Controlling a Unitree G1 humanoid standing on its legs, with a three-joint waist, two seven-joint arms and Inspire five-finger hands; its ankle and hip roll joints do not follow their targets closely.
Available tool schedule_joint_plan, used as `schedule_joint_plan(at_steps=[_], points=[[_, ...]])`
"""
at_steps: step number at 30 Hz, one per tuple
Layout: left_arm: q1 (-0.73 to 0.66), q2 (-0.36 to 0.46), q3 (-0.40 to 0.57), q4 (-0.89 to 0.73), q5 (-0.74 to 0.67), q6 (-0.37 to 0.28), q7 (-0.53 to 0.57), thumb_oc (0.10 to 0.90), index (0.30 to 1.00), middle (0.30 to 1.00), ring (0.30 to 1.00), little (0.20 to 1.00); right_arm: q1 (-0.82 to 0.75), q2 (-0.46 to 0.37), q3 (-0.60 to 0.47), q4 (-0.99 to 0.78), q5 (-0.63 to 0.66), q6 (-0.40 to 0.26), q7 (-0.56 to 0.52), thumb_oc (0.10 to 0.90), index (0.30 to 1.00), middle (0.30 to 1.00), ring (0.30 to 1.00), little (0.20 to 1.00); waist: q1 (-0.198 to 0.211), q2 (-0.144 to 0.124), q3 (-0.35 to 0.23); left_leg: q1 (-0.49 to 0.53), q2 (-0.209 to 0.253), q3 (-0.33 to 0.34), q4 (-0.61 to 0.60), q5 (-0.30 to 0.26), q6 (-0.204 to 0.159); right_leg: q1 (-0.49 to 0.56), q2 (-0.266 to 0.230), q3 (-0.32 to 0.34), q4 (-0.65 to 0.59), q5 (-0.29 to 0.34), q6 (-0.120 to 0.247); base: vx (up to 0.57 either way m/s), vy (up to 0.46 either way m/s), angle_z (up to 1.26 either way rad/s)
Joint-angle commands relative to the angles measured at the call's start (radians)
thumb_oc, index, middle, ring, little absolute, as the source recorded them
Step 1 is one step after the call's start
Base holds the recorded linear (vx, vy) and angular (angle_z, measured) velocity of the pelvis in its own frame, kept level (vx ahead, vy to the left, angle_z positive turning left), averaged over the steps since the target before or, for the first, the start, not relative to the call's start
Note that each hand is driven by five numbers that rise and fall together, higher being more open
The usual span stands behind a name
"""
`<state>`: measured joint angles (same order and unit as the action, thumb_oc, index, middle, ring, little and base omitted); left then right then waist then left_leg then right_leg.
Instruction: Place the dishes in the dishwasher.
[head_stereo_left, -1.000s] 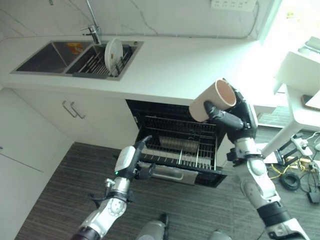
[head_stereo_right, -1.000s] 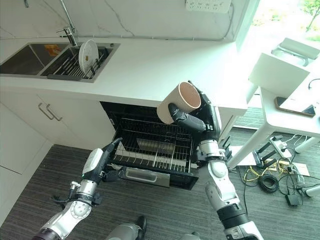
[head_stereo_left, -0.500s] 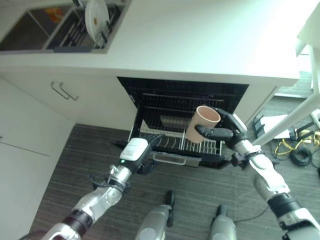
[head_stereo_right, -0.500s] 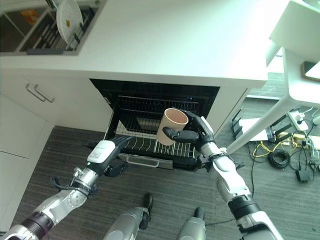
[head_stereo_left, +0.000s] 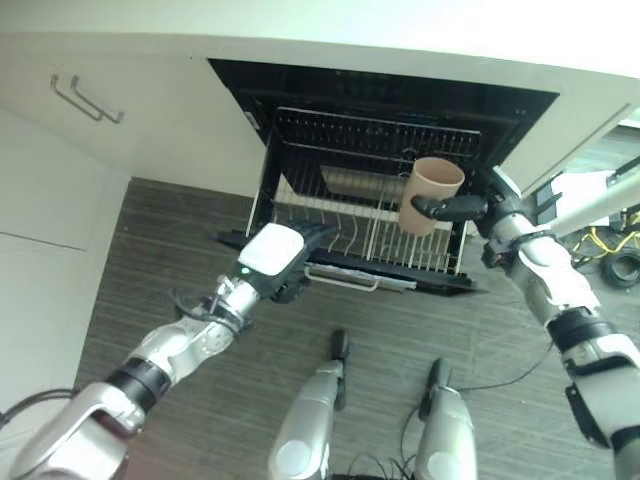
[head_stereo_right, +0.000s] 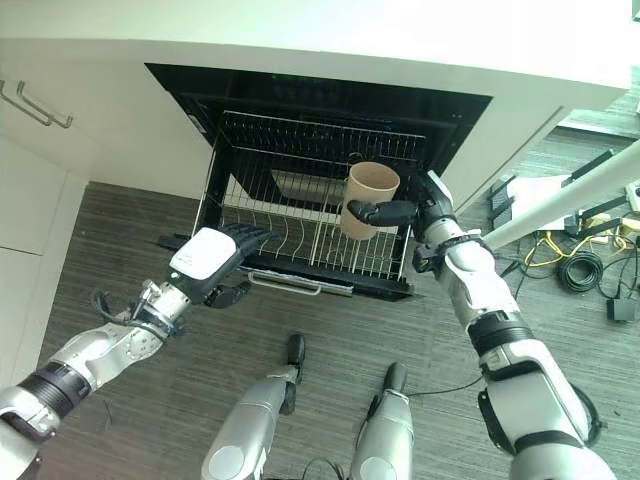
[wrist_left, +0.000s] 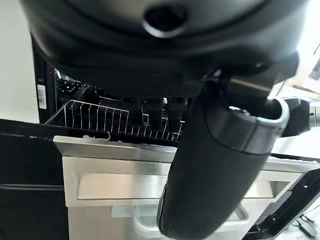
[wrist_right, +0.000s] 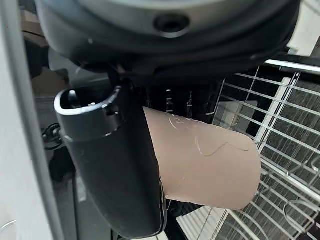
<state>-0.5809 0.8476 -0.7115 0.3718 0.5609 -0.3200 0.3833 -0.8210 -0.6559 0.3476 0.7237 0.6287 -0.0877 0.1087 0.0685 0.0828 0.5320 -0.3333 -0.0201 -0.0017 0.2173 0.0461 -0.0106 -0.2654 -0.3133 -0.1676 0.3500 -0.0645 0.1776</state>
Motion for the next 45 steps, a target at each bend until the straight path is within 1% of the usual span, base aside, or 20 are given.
schedule_joint_plan(at_steps=[1, 5, 9, 12, 16, 18, 19, 22, 23, 24, 25, 26, 32, 33, 34, 36, 37, 42, 44, 45], points=[[-0.056, 0.039, 0.05, -0.109, -0.054, 0.001, -0.042, 0.8, 0.9, 0.9, 0.9, 0.9, -0.174, -0.093, -0.02, -0.054, 0.023, -0.071, -0.006, 0.4, 0.3, 0.3, 0.3, 0.3, 0.015, 0.001, -0.026, 0.035, 0.065, 0.042, 0.083, -0.187, -0.047, -0.042, 0.014, 0.013, -0.05, 0.0, 0.01, -0.05, -0.026, 0.0], [-0.087, 0.073, 0.033, -0.18, -0.095, 0.026, -0.157, 0.8, 0.9, 0.9, 0.9, 0.9, -0.214, -0.109, -0.013, 0.0, 0.026, -0.054, -0.001, 0.4, 0.3, 0.3, 0.3, 0.3, 0.023, 0.012, -0.012, 0.018, 0.062, 0.043, 0.083, -0.179, -0.048, -0.057, 0.008, 0.004, -0.05, 0.008, 0.013, 0.0, 0.0, 0.0], [-0.119, 0.098, 0.015, -0.236, -0.123, 0.051, -0.228, 0.8, 0.9, 0.9, 0.9, 0.9, -0.245, -0.114, -0.006, 0.039, 0.047, -0.043, -0.001, 0.4, 0.3, 0.3, 0.3, 0.3, 0.028, 0.025, -0.012, -0.003, 0.061, 0.041, 0.083, -0.173, -0.049, -0.077, 0.001, -0.002, -0.05, 0.014, 0.016, 0.0, 0.0, 0.0], [-0.141, 0.112, 0.013, -0.287, -0.154, 0.08, -0.279, 0.8, 0.9, 0.9, 0.9, 0.9, -0.263, -0.106, -0.003, 0.065, 0.047, -0.031, 0.016, 0.4, 0.3, 0.3, 0.3, 0.3, 0.033, 0.04, -0.012, -0.016, 0.058, 0.043, 0.083, -0.171, -0.051, -0.091, -0.006, -0.003, -0.05, 0.017, 0.018, -0.01, 0.008, 0.02], [-0.159, 0.127, 0.036, -0.339, -0.181, 0.106, -0.344, 0.8, 0.9, 0.9, 0.9, 0.9, -0.236, -0.073, -0.005, 0.05, 0.051, -0.013, 0.045, 0.4, 0.3, 0.3, 0.3, 0.3, 0.034, 0.054, -0.012, -0.033, 0.055, 0.049, 0.083, -0.166, -0.052, -0.11, -0.018, -0.007, -0.05, 0.024, 0.022, -0.02, 0.014, 0.06], [-0.16, 0.128, 0.04, -0.341, -0.185, 0.109, -0.346, 0.8, 0.9, 0.9, 0.9, 0.9, -0.223, -0.065, -0.003, 0.036, 0.022, -0.019, 0.027, 0.4, 0.3, 0.3, 0.3, 0.3, 0.032, 0.057, -0.012, -0.036, 0.056, 0.054, 0.083, -0.166, -0.052, -0.116, -0.019, -0.006, -0.05, 0.026, 0.022, 0.0, 0.0, 0.0], [-0.156, 0.124, 0.048, -0.34, -0.18, 0.109, -0.346, 0.8, 0.9, 0.9, 0.9, 0.9, -0.211, -0.055, -0.006, 0.031, -0.033, -0.03, -0.031, 0.4, 0.3, 0.3, 0.3, 0.3, 0.03, 0.058, -0.012, -0.04, 0.057, 0.058, 0.083, -0.167, -0.052, -0.121, -0.02, -0.004, -0.05, 0.027, 0.023, 0.0, 0.0, 0.0], [-0.158, 0.124, 0.049, -0.342, -0.175, 0.116, -0.348, 0.8, 0.9, 0.9, 0.9, 0.9, -0.197, -0.065, -0.001, 0.05, -0.184, -0.037, -0.089, 0.4, 0.3, 0.3, 0.3, 0.3, 0.028, 0.057, -0.012, -0.045, 0.058, 0.064, 0.083, -0.167, -0.053, -0.129, -0.022, -0.004, -0.05, 0.031, 0.026, -0.01, 0.001, 0.01], [-0.16, 0.122, 0.045, -0.339, -0.171, 0.118, -0.346, 0.8, 0.9, 0.9, 0.9, 0.9, -0.19, -0.073, 0.007, 0.063, -0.212, -0.039, -0.108, 0.4, 0.3, 0.3, 0.3, 0.3, 0.028, 0.056, -0.012, -0.047, 0.06, 0.066, 0.083, -0.167, -0.054, -0.131, -0.024, -0.005, -0.05, 0.033, 0.028, -0.01, -0.034, 0.03], [-0.16, 0.119, 0.043, -0.338, -0.168, 0.12, -0.343, 0.8, 0.9, 0.9, 0.9, 0.9, -0.183, -0.079, 0.01, 0.08, -0.163, -0.026, -0.121, 0.4, 0.3, 0.3, 0.3, 0.3, 0.028, 0.055, -0.012, -0.049, 0.061, 0.067, 0.083, -0.167, -0.054, -0.134, -0.024, -0.007, -0.05, 0.034, 0.029, -0.02, -0.04, 0.04], [-0.162, 0.121, 0.042, -0.338, -0.17, 0.121, -0.341, 0.8, 0.9, 0.9, 0.9, 0.9, -0.178, -0.081, 0.004, 0.099, -0.121, -0.022, -0.118, 0.4, 0.3, 0.3, 0.3, 0.3, 0.028, 0.055, -0.012, -0.05, 0.062, 0.068, 0.083, -0.168, -0.055, -0.134, -0.024, -0.008, -0.05, 0.034, 0.029, -0.02, -0.037, 0.04], [-0.166, 0.128, 0.04, -0.336, -0.175, 0.12, -0.34, 0.8, 0.9, 0.9, 0.9, 0.9, -0.172, -0.082, -0.008, 0.119, -0.133, -0.026, -0.103, 0.4, 0.3, 0.3, 0.3, 0.3, 0.026, 0.055, -0.012, -0.05, 0.064, 0.07, 0.083, -0.169, -0.056, -0.136, -0.024, -0.008, -0.05, 0.034, 0.03, -0.02, -0.027, 0.03], [-0.179, 0.125, 0.044, -0.331, -0.165, 0.126, -0.352, 0.8, 0.9, 0.9, 0.9, 0.9, -0.13, -0.07, 0.016, 0.109, -0.296, 0.014, -0.08, 0.4, 0.3, 0.3, 0.3, 0.3, 0.02, 0.042, -0.012, -0.059, 0.07, 0.074, 0.083, -0.169, -0.058, -0.146, -0.019, -0.007, -0.05, 0.036, 0.03, 0.0, -0.017, 0.0], [-0.181, 0.124, 0.043, -0.329, -0.163, 0.126, -0.351, 0.8, 0.9, 0.9, 0.9, 0.9, -0.123, -0.072, 0.025, 0.118, -0.304, 0.014, -0.075, 0.756, 0.834, 0.834, 0.834, 0.834, 0.019, 0.04, -0.012, -0.06, 0.071, 0.074, 0.083, -0.168, -0.058, -0.147, -0.018, -0.007, -0.05, 0.036, 0.029, 0.0, 0.0, 0.0], [-0.181, 0.122, 0.043, -0.327, -0.158, 0.126, -0.349, 0.8, 0.9, 0.9, 0.9, 0.9, -0.112, -0.076, 0.034, 0.134, -0.32, 0.001, -0.077, 0.8, 0.9, 0.9, 0.9, 0.9, 0.019, 0.04, -0.012, -0.061, 0.072, 0.075, 0.083, -0.168, -0.059, -0.147, -0.019, -0.008, -0.05, 0.037, 0.031, 0.0, 0.0, 0.0], [-0.183, 0.121, 0.043, -0.325, -0.158, 0.128, -0.347, 0.8, 0.9, 0.9, 0.9, 0.9, -0.103, -0.079, 0.037, 0.155, -0.308, -0.01, -0.071, 0.8, 0.9, 0.9, 0.9, 0.9, 0.017, 0.041, -0.012, -0.061, 0.073, 0.077, 0.083, -0.168, -0.06, -0.149, -0.019, -0.008, -0.05, 0.038, 0.031, 0.0, 0.0, 0.0], [-0.186, 0.118, 0.04, -0.323, -0.155, 0.131, -0.349, 0.8, 0.9, 0.9, 0.9, 0.9, -0.096, -0.079, 0.031, 0.169, -0.307, -0.023, -0.092, 0.8, 0.9, 0.9, 0.9, 0.9, 0.014, 0.042, -0.012, -0.062, 0.072, 0.076, 0.083, -0.168, -0.06, -0.152, -0.02, -0.006, -0.05, 0.039, 0.032, -0.03, -0.004, 0.02], [-0.172, 0.103, 0.058, -0.334, -0.138, 0.141, -0.36, 0.8, 0.9, 0.9, 0.9, 0.9, -0.056, -0.086, 0.015, 0.153, -0.415, -0.137, -0.192, 0.8, 0.9, 0.9, 0.9, 0.9, 0.005, 0.047, -0.012, -0.063, 0.072, 0.085, 0.083, -0.172, -0.06, -0.158, -0.022, -0.001, -0.05, 0.04, 0.035, -0.02, 0.001, 0.01], [-0.169, 0.096, 0.062, -0.329, -0.135, 0.14, -0.356, 0.8, 0.9, 0.9, 0.9, 0.9, -0.053, -0.095, 0.017, 0.121, -0.485, -0.203, -0.28, 0.8, 0.9, 0.9, 0.9, 0.9, -0.001, 0.05, -0.012, -0.059, 0.069, 0.088, 0.083, -0.174, -0.061, -0.157, -0.023, 0.003, -0.05, 0.041, 0.037, 0.0, 0.0, 0.0], [-0.169, 0.093, 0.065, -0.33, -0.136, 0.139, -0.36, 0.8, 0.9, 0.9, 0.9, 0.9, -0.054, -0.098, 0.014, 0.107, -0.498, -0.218, -0.308, 0.8, 0.9, 0.9, 0.9, 0.9, -0.002, 0.052, -0.012, -0.057, 0.068, 0.09, 0.083, -0.175, -0.061, -0.156, -0.024, 0.004, -0.05, 0.04, 0.037, 0.0, 0.0, 0.0]])
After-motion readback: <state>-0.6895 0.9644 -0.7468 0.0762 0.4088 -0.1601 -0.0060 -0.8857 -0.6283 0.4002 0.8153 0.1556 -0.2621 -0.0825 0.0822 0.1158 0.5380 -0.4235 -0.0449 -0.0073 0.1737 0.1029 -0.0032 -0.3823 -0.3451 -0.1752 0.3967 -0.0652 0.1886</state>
